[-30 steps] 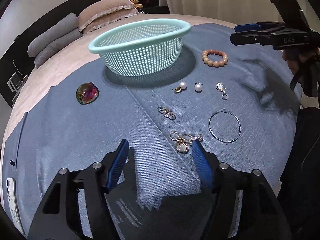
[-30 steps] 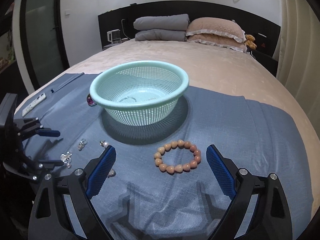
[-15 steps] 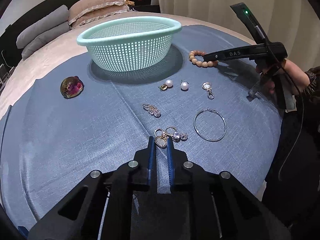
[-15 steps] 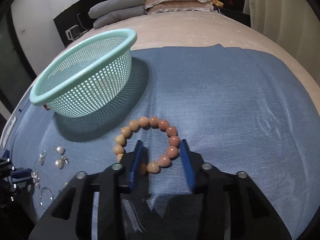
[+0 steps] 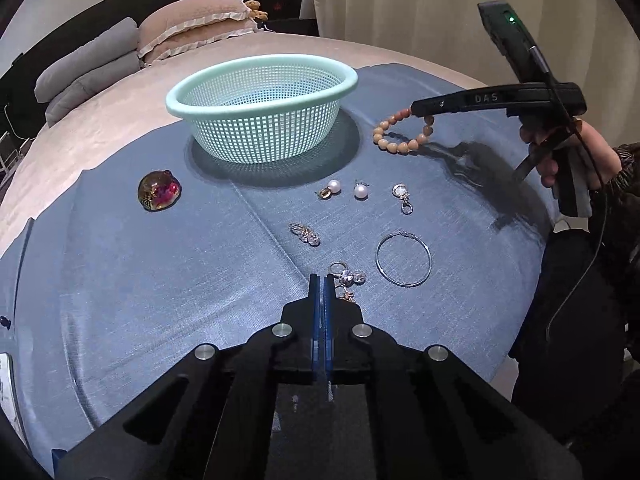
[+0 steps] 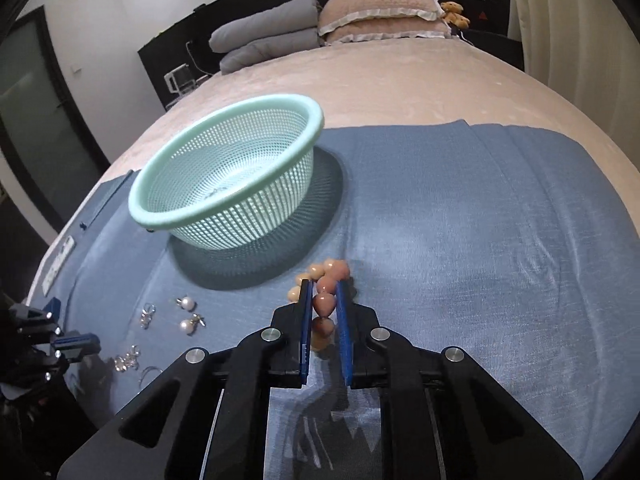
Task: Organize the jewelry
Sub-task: 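Lift the bracelet with the right tool while the left tool grasps a silver earring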
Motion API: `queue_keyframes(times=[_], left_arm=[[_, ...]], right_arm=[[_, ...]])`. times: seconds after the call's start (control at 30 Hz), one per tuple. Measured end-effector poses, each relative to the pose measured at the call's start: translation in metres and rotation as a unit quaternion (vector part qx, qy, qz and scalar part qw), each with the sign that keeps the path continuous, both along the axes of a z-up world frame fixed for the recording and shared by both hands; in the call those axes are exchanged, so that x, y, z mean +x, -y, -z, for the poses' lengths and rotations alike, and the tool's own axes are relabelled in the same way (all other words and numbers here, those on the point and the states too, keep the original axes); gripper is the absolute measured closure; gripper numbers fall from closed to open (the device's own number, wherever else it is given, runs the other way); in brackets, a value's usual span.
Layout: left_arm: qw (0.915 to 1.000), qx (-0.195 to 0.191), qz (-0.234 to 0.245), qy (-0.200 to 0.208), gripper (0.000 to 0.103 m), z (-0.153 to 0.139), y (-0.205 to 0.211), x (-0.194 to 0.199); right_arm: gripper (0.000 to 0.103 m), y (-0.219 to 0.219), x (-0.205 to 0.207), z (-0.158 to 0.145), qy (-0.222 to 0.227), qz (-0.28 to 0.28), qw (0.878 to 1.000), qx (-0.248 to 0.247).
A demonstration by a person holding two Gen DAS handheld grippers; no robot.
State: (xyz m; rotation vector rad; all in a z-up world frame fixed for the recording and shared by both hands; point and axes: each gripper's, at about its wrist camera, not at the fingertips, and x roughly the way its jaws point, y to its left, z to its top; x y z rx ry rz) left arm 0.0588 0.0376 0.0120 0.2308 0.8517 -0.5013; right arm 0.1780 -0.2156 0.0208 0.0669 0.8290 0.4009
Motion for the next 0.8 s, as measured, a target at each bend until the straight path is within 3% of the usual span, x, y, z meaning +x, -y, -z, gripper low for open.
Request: queue_keyframes(times=[0.1, 0.2, 0.3, 0.33, 0.47, 0.5, 0.53, 0.63, 0.8], left_arm=[[0.9999, 0.006, -0.008, -0.003, 0.101, 0.003, -0.001, -0.002], [1.0000, 0.000, -0.002, -0.008, 0.094, 0.007, -0.001, -0.007], [1.0000, 0.004, 0.006, -0.003, 0.066, 0.009, 0.005, -0.010], [0.9999, 0.010, 0.009, -0.002, 0.063, 0.010, 0.007, -0.010], [0.9995, 0.020, 0.021, -0.012, 0.067, 0.019, 0.014, -0.005], [0.9990, 0.033, 0.022, -0.019, 0.084, 0.023, 0.017, -0.003], [0.9984, 0.049, 0.017, -0.020, 0.089, 0.027, 0.018, 0.000], [0.9989, 0.023, 0.011, -0.040, 0.090, 0.027, 0.010, 0.005], [0.9990, 0.021, 0.014, -0.037, 0.090, 0.020, 0.004, 0.002]], right_arm=[[0.092, -0.005, -0.003, -0.014, 0.013, -0.009, 1.000, 0.003], [0.092, -0.005, -0.008, -0.022, 0.019, -0.020, 1.000, 0.005], [0.092, -0.008, -0.013, -0.028, 0.026, -0.028, 0.999, 0.005], [0.092, -0.009, -0.014, -0.030, 0.027, -0.030, 0.999, 0.006], [0.092, -0.009, -0.018, -0.035, 0.034, -0.035, 0.999, 0.011], [0.092, -0.010, -0.017, -0.037, 0.034, -0.037, 0.999, 0.013], [0.092, -0.009, -0.018, -0.039, 0.036, -0.037, 0.999, 0.014], [0.092, -0.009, -0.018, -0.044, 0.042, -0.039, 0.998, 0.016], [0.092, -0.009, -0.022, -0.057, 0.055, -0.043, 0.997, 0.018]])
